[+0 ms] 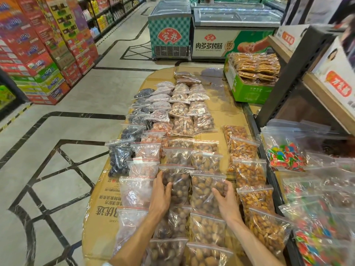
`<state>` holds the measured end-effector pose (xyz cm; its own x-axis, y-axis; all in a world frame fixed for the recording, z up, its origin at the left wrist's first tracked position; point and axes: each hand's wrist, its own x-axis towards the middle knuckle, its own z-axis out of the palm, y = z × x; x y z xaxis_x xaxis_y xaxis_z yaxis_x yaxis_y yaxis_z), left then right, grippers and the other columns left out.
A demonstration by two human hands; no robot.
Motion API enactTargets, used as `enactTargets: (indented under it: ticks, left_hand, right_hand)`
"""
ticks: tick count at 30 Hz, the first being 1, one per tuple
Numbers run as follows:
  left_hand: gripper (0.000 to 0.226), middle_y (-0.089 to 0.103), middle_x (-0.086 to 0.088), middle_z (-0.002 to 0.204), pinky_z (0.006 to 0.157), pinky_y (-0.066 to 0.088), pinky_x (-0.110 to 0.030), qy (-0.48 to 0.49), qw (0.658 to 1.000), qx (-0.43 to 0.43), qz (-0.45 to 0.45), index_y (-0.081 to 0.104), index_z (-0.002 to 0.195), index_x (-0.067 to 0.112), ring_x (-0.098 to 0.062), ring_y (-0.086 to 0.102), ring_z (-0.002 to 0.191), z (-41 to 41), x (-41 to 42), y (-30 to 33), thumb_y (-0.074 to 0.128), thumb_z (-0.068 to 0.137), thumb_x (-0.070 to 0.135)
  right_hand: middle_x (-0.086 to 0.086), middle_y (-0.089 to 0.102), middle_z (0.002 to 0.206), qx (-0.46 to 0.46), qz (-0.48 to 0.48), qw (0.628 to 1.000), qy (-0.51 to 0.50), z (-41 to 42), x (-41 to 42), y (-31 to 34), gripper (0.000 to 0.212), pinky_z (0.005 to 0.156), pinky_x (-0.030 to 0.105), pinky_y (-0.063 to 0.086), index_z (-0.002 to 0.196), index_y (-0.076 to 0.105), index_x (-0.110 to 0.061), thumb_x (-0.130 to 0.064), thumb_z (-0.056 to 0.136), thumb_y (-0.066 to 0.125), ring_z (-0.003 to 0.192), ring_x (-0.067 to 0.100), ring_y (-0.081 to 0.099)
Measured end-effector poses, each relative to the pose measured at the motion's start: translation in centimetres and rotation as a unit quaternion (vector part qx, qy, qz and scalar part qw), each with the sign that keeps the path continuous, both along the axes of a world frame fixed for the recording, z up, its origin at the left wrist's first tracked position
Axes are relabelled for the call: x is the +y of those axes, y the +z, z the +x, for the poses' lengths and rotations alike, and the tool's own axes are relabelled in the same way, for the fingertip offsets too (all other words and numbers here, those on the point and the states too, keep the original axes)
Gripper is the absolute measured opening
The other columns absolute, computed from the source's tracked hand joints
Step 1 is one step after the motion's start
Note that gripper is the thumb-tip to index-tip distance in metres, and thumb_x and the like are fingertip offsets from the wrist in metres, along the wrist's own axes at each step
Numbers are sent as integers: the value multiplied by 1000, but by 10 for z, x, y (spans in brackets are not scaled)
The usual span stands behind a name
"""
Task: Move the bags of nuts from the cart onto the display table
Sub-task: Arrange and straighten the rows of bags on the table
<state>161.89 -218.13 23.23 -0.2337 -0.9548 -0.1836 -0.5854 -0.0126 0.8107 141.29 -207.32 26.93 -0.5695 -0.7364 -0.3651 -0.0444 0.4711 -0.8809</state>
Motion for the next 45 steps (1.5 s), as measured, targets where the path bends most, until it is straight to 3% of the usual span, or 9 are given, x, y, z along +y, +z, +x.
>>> enactTargets:
  ticks: [12, 18, 21, 27, 31, 33, 35, 41, 45]
  left_hand:
    - [89, 7, 10, 169, 126, 9, -28, -40, 999, 8, -10, -5, 167, 13, -12, 12, 158, 9, 23, 3, 58, 106, 26]
    - [87, 54, 18, 131, 108, 42, -21, -58, 998, -26, 30, 25, 162, 16, -1, 61, 118, 20, 34, 6, 77, 93, 9]
    - [104, 64, 7, 136, 109, 53, -33, -81, 995, -38, 47, 20, 162, 29, 5, 67, 108, 26, 38, -1, 87, 83, 17]
    - [119, 47, -20, 153, 124, 31, -58, -93, 987, -125, 44, -11, 166, 18, -36, 46, 141, 29, 53, 3, 80, 90, 25]
    - [95, 63, -8, 112, 91, 54, -34, -94, 972, -198, 81, 14, 156, 2, -24, 63, 99, 27, 53, 7, 80, 92, 26]
    - [87, 62, -13, 121, 93, 55, -37, -101, 966, -221, 88, 27, 148, -2, -28, 63, 109, 28, 51, 11, 82, 89, 31]
    - [93, 53, -20, 139, 104, 53, -40, -101, 962, -234, 98, 32, 148, -2, -33, 57, 123, 28, 49, 13, 87, 84, 37]
    - [79, 49, -16, 138, 104, 54, -38, -96, 962, -229, 112, 46, 138, 4, -28, 58, 116, 32, 48, 13, 87, 83, 43]
    - [65, 59, 6, 90, 57, 45, -17, -121, 973, -171, 93, 41, 131, 8, -4, 54, 73, 40, 52, 14, 83, 89, 34]
  right_hand:
    - [6, 43, 159, -10, 13, 1000, 11, -1, 4, 7, 79, 120, 51, 35, 165, 20, -19, -36, 103, 64, 145, 28, 44]
    - [9, 42, 159, 13, 36, 999, 30, -3, 24, 7, 90, 120, 50, 37, 165, 17, -22, -38, 97, 73, 144, 28, 45]
    - [12, 31, 167, 41, 69, 994, 77, 4, 38, 4, 97, 126, 52, 31, 166, 13, -13, -38, 95, 74, 153, 31, 36]
    - [15, 15, 173, 35, 157, 979, 121, 20, 70, -7, 105, 125, 48, 28, 165, 6, -4, -52, 96, 70, 157, 35, 28]
    - [7, 48, 160, -14, 188, 972, 142, 7, 85, -50, 113, 119, 47, 44, 153, 50, -19, -88, 65, 72, 138, 23, 57]
    - [3, 64, 141, -44, 193, 973, 122, 9, 86, -45, 86, 114, 40, 48, 137, 63, -17, -74, 74, 79, 122, 18, 63]
    - [9, 62, 143, -77, 195, 972, 110, 19, 87, -22, 68, 113, 40, 47, 134, 58, -12, -52, 85, 82, 126, 24, 60]
    - [9, 38, 166, -126, 151, 976, 96, 15, 92, -21, 113, 116, 49, 42, 163, 30, -15, -54, 75, 89, 146, 31, 46]
    - [1, 53, 147, -115, 95, 980, 130, 19, 95, -12, 79, 112, 37, 42, 151, 46, -16, -44, 86, 81, 123, 17, 58]
